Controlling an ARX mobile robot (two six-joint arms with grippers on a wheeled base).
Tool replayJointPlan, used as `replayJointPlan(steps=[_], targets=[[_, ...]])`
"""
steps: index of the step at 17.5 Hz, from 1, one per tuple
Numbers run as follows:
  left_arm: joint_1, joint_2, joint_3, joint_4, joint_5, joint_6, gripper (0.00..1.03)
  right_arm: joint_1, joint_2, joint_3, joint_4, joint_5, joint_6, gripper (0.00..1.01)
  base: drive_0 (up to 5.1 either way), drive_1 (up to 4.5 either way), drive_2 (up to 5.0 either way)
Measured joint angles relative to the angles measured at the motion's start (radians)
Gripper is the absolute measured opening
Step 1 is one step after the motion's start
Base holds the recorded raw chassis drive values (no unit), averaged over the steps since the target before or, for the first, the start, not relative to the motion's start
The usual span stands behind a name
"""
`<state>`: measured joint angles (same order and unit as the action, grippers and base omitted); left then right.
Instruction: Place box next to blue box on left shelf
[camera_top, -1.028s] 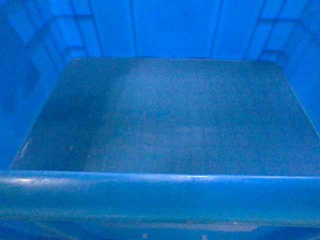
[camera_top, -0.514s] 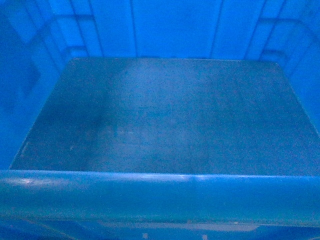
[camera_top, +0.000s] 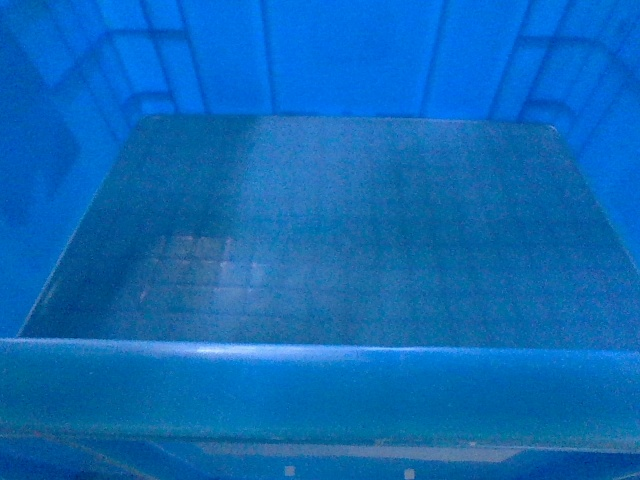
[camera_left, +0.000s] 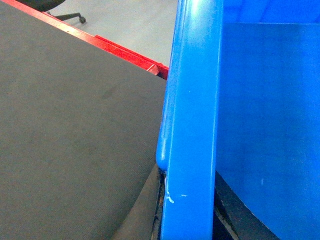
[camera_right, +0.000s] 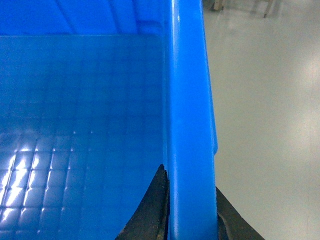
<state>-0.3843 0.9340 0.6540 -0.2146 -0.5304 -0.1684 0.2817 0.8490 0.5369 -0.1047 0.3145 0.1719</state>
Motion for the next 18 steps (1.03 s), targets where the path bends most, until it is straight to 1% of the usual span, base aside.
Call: replayJointPlan(steps=[18], targets=[[0.000, 0.000, 0.000, -0.002, 0.000, 0.000, 0.14, 0.000, 0.000, 0.000, -0.001, 0.000, 0.000, 0.10, -1.7, -1.66, -1.7]])
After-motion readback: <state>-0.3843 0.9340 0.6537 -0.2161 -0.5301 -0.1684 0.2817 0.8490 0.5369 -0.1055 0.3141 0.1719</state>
